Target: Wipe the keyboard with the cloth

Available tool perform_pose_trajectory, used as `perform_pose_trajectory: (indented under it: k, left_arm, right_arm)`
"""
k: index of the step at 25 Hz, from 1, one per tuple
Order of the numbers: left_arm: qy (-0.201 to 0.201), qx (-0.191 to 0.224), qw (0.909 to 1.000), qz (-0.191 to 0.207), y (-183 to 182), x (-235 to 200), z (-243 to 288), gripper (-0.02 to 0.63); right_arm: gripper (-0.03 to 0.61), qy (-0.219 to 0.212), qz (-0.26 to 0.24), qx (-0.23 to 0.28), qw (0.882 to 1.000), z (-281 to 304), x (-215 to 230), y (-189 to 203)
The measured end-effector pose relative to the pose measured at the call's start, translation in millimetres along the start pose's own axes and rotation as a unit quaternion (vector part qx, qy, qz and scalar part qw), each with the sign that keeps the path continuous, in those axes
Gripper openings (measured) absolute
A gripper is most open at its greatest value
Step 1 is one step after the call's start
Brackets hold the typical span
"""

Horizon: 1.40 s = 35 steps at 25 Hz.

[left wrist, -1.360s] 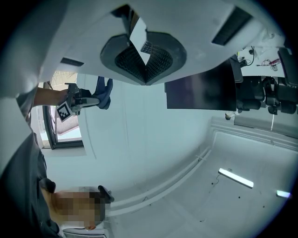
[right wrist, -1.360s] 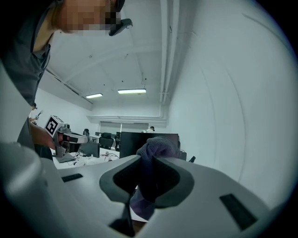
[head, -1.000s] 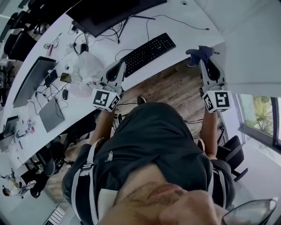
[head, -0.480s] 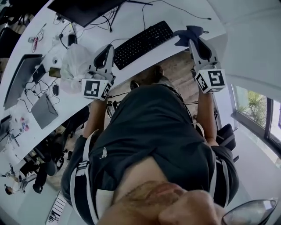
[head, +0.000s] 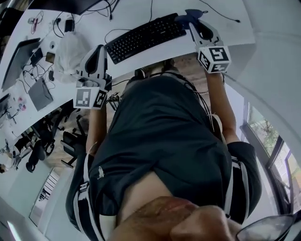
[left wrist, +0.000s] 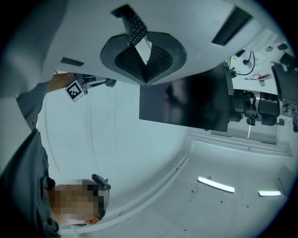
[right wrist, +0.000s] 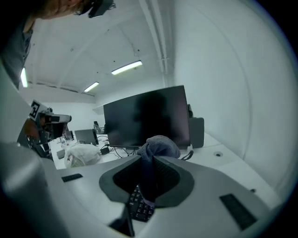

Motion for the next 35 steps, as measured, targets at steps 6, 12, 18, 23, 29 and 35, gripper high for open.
perform_pose_trajectory:
  k: [6,12,18,23,29,35]
  left_arm:
    - [-0.069,-0.014,0.9974,-0.010,9.5,11.9,-17.4,0.005]
    - [-0.080,-0.037,0.9960,-0.012,19.8,17.3,-15.7,0.005]
    - [-0.069,-0.053,0.9961,-0.012,26.2,22.1,-7.2,0.005]
    - [-0.063,-0.057,0.9963,-0.016,28.8,16.8,-0.6,0.005]
    - [-0.052,-0.060,0.9968,-0.015,29.6,11.1,2.0,0.005]
    - [-0.058,-0.064,0.9958,-0.031,36.7,-6.7,0.7,0.005]
  right_arm:
    - [0.064,-0.039,-0.027,-0.095,0.994,53.8,22.6,79.4]
    - [0.064,-0.150,-0.069,-0.203,0.965,104.0,-41.7,182.7]
    - [0.064,-0.062,-0.016,-0.210,0.976,95.9,13.2,203.0]
    - [0.064,-0.070,-0.049,-0.223,0.971,92.6,3.6,209.7]
    - [0.063,-0.127,-0.036,-0.230,0.964,91.8,-29.6,212.8]
    - [0.063,-0.087,-0.050,-0.234,0.967,71.6,-28.6,220.6]
Point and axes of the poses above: the fingertips, and each gripper's own axes: z forward along the fingers, x to its right, y out of its underside, the point moved 1 cm from there along -z, backward along the fingers, and after that the axes turned 4 degrees about x, right-handed, at the moved point
